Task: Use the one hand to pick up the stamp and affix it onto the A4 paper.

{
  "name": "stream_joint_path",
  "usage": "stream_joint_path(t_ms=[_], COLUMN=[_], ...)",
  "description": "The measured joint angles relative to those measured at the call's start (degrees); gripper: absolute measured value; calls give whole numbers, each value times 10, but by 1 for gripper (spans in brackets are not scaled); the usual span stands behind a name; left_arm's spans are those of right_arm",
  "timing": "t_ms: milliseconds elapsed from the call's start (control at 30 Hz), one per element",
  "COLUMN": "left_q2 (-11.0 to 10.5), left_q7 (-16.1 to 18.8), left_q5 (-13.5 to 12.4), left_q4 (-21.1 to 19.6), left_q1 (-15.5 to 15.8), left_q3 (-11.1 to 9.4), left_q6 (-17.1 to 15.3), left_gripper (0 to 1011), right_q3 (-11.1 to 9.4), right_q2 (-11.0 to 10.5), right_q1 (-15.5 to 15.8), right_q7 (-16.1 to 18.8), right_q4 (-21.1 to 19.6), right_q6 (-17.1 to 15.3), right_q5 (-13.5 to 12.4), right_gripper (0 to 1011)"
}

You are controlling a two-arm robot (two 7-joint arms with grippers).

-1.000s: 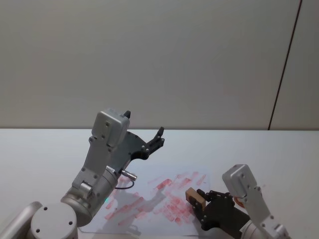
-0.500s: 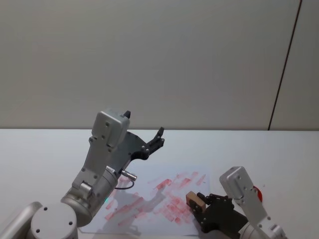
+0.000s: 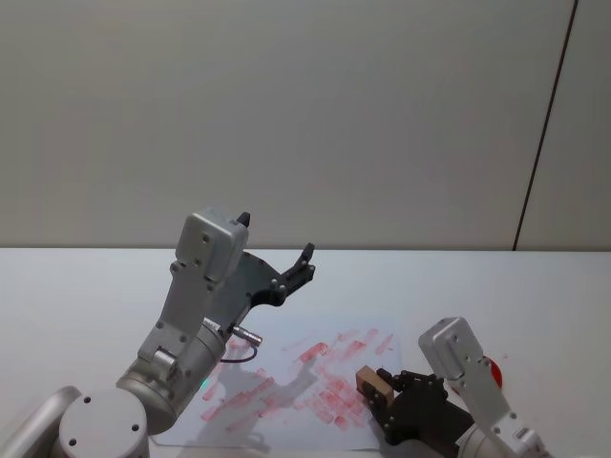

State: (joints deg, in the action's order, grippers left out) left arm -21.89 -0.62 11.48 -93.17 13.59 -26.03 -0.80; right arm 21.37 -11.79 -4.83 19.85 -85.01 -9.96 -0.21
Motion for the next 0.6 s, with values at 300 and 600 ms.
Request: stream_joint_path(t_ms=[300, 600], left_q2=[0, 0], left_q7=[0, 0], left_q5=[0, 0], left_q4=[0, 0], left_q1=[0, 0], left_q3=[0, 0], left_q6=[0, 0], left_gripper=[1003, 1002], right_q3=[-5, -25], right_q2=[-4, -13], right_q1=[1, -5], right_q7=[-8, -33], right_q4=[-11, -33], right_q6=[12, 36], right_q5=[-9, -36], right_gripper=[216, 216])
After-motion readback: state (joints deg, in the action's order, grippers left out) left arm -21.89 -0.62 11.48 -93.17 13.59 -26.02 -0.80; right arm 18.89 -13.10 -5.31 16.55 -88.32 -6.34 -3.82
